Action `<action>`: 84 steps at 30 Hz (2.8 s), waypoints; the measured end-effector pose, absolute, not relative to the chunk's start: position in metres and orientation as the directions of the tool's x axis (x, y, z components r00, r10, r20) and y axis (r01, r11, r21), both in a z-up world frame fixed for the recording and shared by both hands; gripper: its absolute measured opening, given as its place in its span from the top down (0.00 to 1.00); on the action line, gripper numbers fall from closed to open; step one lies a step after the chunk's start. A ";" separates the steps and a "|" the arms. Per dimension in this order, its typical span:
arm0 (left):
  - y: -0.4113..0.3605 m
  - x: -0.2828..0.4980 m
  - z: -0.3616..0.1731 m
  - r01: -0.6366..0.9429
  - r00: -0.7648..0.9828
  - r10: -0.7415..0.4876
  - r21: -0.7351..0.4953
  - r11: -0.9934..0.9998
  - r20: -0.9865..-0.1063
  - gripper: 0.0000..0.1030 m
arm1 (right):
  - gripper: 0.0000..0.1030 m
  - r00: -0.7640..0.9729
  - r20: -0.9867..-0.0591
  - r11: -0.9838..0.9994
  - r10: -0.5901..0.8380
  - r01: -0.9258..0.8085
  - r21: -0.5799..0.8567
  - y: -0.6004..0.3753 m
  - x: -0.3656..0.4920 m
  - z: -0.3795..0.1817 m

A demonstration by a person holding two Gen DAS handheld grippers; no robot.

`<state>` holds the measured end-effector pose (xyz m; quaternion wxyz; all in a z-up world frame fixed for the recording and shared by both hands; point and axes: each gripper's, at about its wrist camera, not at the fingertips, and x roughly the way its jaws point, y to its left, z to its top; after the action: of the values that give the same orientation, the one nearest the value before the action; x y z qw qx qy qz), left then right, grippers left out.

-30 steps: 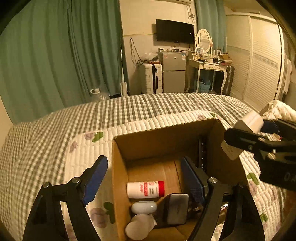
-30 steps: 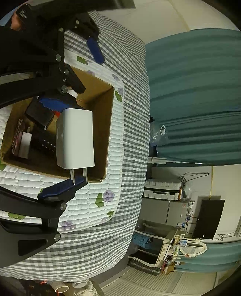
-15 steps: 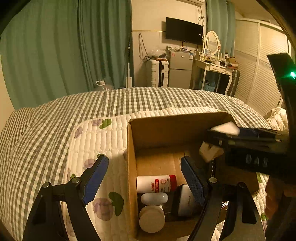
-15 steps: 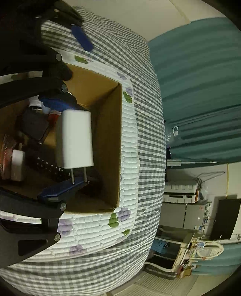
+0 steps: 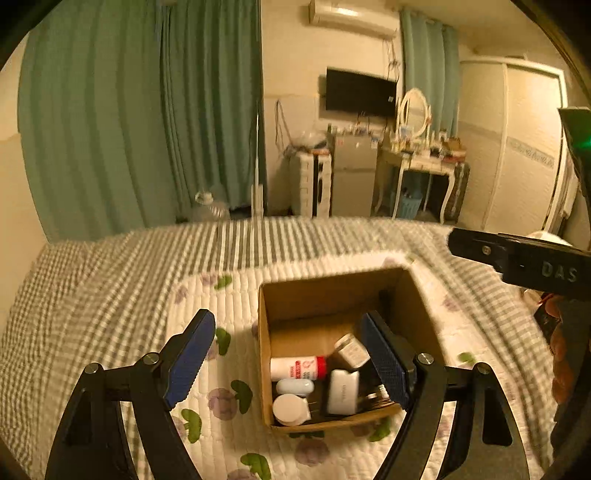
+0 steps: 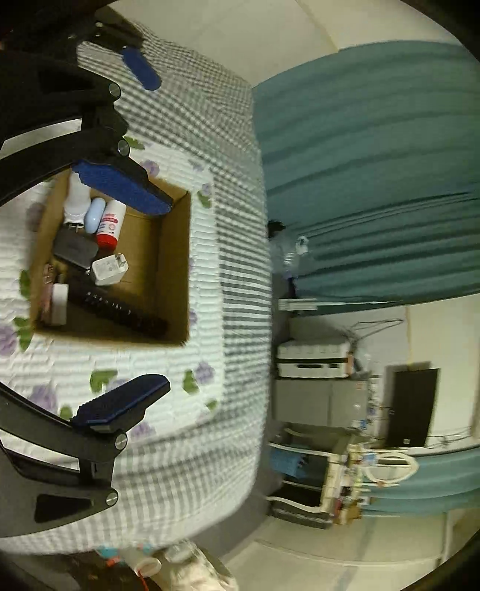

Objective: Organize rigid objects

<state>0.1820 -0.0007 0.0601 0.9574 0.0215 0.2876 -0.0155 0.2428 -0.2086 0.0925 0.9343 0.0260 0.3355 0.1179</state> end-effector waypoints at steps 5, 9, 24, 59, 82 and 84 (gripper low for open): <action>-0.009 0.130 0.104 0.060 0.888 -0.043 0.022 0.998 -0.457 0.12 | 0.11 0.805 -0.546 0.971 0.231 -0.223 0.082 -0.231 0.179 0.141; -0.007 0.100 0.113 0.066 0.898 -0.074 -0.035 0.997 -0.434 0.11 | 0.00 0.851 -0.472 0.972 0.232 -0.221 0.080 -0.243 0.131 0.156; -0.015 0.079 0.023 -0.008 0.899 0.038 0.072 0.997 -0.437 0.09 | 0.00 0.879 -0.427 0.976 0.214 -0.207 0.063 -0.231 0.099 0.052; -0.009 0.077 -0.004 -0.026 0.875 0.024 0.003 1.000 -0.483 0.09 | 0.00 0.846 -0.506 0.986 0.166 -0.153 0.068 -0.239 0.111 0.002; -0.010 0.077 -0.008 -0.029 0.868 0.035 0.019 0.999 -0.496 0.09 | 0.00 0.848 -0.508 0.988 0.152 -0.152 0.041 -0.233 0.111 0.001; -0.010 0.077 -0.009 -0.031 0.868 0.036 0.019 0.999 -0.496 0.09 | 0.00 0.846 -0.511 0.988 0.150 -0.150 0.041 -0.233 0.111 0.001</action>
<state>0.0769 -0.0105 -0.0086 0.9664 0.0052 0.2565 0.0174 0.1112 -0.2330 0.0009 0.9608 -0.0005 0.2660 0.0782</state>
